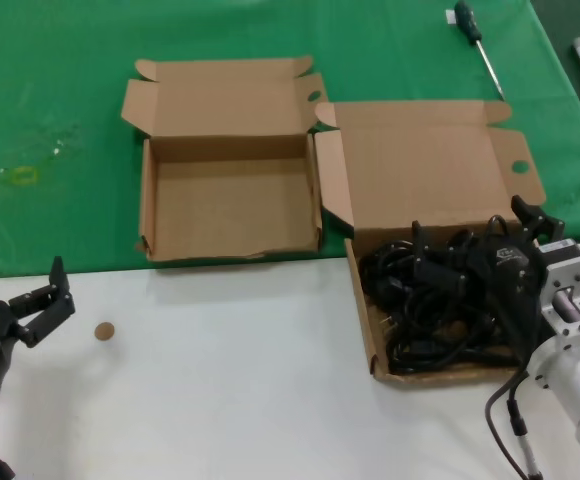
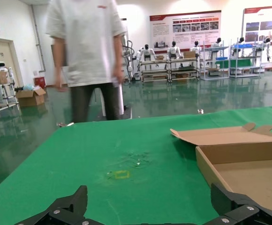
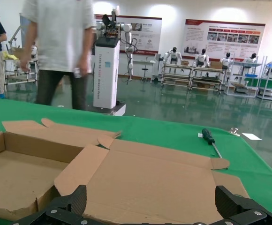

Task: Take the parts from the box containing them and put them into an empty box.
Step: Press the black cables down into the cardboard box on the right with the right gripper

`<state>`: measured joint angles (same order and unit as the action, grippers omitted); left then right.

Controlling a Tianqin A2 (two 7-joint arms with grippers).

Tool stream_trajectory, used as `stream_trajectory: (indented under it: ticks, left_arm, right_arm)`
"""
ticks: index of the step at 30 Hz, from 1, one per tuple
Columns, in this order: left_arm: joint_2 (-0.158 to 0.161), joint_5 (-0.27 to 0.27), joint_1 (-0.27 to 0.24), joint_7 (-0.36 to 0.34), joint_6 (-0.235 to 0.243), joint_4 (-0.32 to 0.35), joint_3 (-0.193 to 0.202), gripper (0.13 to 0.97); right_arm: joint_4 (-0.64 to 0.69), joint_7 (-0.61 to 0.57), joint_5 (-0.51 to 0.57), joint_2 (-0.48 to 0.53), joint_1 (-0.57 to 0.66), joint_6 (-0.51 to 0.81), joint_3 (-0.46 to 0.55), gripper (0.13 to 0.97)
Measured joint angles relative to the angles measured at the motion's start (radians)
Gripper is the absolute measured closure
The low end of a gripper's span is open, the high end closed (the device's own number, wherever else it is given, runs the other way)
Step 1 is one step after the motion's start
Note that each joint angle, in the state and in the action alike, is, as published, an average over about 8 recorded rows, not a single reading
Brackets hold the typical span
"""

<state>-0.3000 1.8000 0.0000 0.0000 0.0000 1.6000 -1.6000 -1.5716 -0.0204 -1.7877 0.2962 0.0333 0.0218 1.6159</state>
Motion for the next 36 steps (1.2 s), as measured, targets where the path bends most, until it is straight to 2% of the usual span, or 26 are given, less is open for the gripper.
stream_trajectory:
  ticks: [11, 19, 20, 23, 28, 32, 36]
  left_arm:
    - [0.0, 0.0, 0.0, 0.0, 0.0, 0.0, 0.0, 0.234]
    - [0.0, 0.0, 0.0, 0.0, 0.0, 0.0, 0.0, 0.393]
    - [0.0, 0.0, 0.0, 0.0, 0.0, 0.0, 0.0, 0.393]
    - [0.0, 0.0, 0.0, 0.0, 0.0, 0.0, 0.0, 0.476]
    - [0.0, 0.0, 0.0, 0.0, 0.0, 0.0, 0.0, 0.614]
    - [0.0, 0.0, 0.0, 0.0, 0.0, 0.0, 0.0, 0.614]
    - [0.0, 0.0, 0.0, 0.0, 0.0, 0.0, 0.0, 0.705]
  right_arm:
    - [-0.007, 0.011, -0.019, 0.028, -0.002, -0.036, 0.031, 0.129]
    - [-0.021, 0.011, -0.077, 0.099, 0.0, -0.088, 0.096, 0.129]
    - [-0.024, 0.011, -0.085, 0.112, 0.001, -0.093, 0.106, 0.129]
    - [-0.034, 0.012, -0.109, 0.158, 0.004, -0.097, 0.133, 0.129]
    - [-0.049, 0.024, -0.13, 0.248, 0.016, -0.067, 0.166, 0.129]
    - [-0.052, 0.033, -0.126, 0.312, 0.035, -0.014, 0.168, 0.129]
    - [-0.043, 0.025, -0.109, 0.363, 0.06, 0.064, 0.154, 0.129]
